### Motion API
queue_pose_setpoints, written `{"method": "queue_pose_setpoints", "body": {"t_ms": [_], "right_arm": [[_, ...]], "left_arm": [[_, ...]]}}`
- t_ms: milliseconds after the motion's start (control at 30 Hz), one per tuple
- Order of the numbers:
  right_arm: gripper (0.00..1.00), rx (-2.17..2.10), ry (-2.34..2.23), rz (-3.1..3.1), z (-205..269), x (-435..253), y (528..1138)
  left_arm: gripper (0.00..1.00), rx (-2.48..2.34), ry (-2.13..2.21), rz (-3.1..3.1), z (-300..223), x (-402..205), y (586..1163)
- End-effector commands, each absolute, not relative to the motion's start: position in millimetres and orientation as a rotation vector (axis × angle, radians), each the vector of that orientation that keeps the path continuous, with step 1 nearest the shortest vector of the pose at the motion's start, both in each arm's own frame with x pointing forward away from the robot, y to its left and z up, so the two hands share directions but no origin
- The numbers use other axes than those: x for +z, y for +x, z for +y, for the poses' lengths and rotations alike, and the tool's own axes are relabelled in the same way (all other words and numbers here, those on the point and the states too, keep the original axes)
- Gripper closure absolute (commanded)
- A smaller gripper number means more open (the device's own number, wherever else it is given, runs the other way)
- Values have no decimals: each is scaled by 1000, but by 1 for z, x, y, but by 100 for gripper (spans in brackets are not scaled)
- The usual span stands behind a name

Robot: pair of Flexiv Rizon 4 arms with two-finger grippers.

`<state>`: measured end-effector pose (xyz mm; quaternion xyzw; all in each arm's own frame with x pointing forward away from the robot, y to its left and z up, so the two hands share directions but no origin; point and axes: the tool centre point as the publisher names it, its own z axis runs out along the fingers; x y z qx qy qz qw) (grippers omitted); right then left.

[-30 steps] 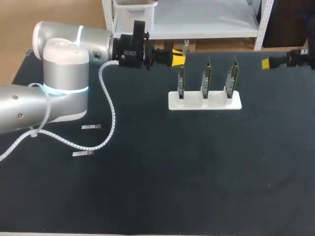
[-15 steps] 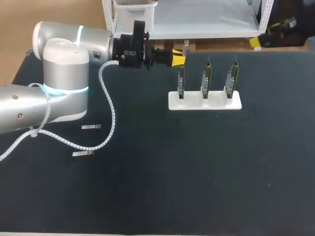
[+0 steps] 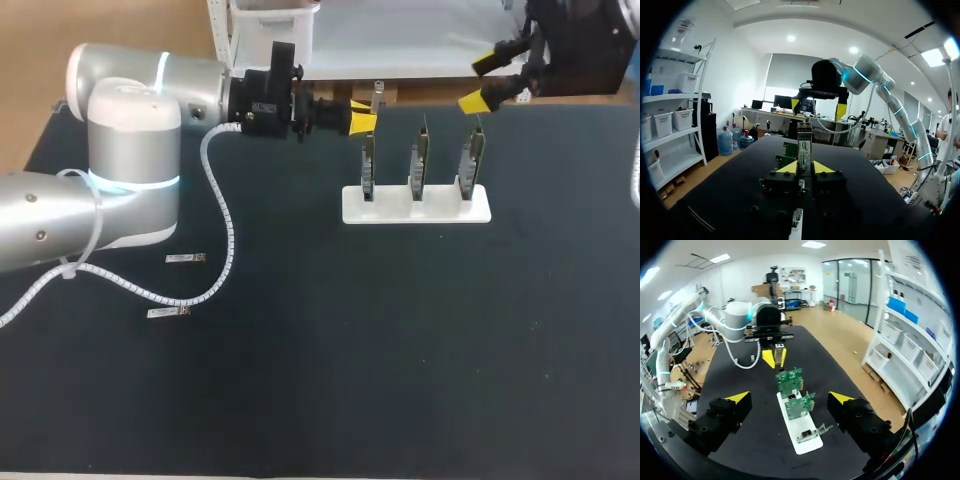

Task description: Pick up the optical module with the left hand, and insert it into the network port with the right hand.

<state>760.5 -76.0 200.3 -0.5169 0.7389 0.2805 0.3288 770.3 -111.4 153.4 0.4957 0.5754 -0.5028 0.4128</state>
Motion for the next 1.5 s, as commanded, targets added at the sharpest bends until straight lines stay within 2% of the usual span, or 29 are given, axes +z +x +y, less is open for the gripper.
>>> {"method": "queue_pose_setpoints", "body": {"t_ms": [33,533,967,1500], "right_arm": [[0,1338,-1819,1654,-66,196,766],[0,1396,-1800,1559,-28,192,764],[0,1138,-1569,1636,-14,193,763],[0,1115,-1505,1650,6,194,757]], "left_arm": [[100,-1266,1248,1447,-112,153,772],[100,-1266,1248,1447,-112,153,772],[100,-1266,1248,1447,-112,153,772],[100,-1266,1248,1447,-112,153,772]]}}
